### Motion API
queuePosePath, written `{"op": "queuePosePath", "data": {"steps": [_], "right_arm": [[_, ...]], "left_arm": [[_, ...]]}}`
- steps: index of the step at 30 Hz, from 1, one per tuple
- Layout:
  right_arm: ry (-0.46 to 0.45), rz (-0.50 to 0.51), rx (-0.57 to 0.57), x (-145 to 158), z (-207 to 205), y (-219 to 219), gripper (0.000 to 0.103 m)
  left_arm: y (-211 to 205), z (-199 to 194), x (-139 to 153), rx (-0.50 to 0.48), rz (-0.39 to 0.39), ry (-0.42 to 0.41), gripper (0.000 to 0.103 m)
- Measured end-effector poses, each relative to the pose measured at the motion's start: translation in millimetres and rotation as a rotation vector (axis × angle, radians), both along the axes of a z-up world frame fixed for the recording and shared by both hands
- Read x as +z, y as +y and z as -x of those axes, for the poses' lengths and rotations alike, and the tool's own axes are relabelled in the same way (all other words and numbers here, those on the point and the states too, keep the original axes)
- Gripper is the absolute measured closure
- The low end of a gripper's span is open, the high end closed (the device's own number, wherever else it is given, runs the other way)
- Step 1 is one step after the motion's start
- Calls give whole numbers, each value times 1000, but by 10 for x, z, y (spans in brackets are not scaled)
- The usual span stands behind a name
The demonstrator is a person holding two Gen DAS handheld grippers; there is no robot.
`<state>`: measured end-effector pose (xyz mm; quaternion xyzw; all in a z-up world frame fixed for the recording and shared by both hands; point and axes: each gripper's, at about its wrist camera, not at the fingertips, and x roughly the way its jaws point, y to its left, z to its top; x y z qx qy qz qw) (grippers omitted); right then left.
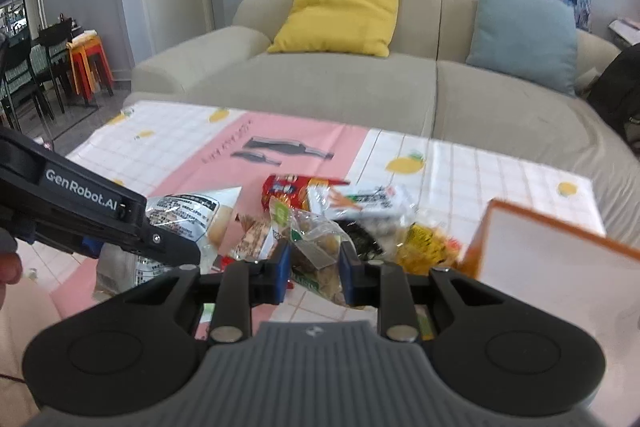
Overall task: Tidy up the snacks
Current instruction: 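Lift the white chip bag with the left gripper and drop it into the orange box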
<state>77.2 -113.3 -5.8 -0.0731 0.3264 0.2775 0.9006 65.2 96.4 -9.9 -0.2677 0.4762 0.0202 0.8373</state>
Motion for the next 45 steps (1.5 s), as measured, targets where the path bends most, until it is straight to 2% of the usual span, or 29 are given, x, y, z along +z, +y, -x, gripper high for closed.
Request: {"op": "queuePosePath", "data": {"steps": [5, 11, 16, 21, 25, 30, 37, 45], "right_arm": [[-1, 24, -33, 280, 19, -368, 79], [-5, 102, -112, 433, 12, -865, 80], [35, 167, -178, 369, -63, -1271, 80], [88, 248, -207, 176, -214, -1516, 80], [147, 271, -215, 3, -387, -1688, 80], [214, 325, -183, -252, -554, -1784, 80], [315, 346, -125, -573, -690, -1820, 80], [386, 311, -124, -697, -811, -1848, 80]], "left_arm": [[-344, -49, 256, -108, -15, -64, 45], [-895, -215, 494, -277, -27, -130, 45], [-1362, -415, 525, -414, -16, -150, 45], [-1775, -671, 411, -501, 15, -140, 45], [-2077, -907, 216, -575, -41, -91, 45], [-2384, -1078, -111, -684, -172, 6, 45], [-2583, -1206, -464, -749, -286, 108, 45], [-2729, -1285, -688, -791, -371, 191, 45]]}}
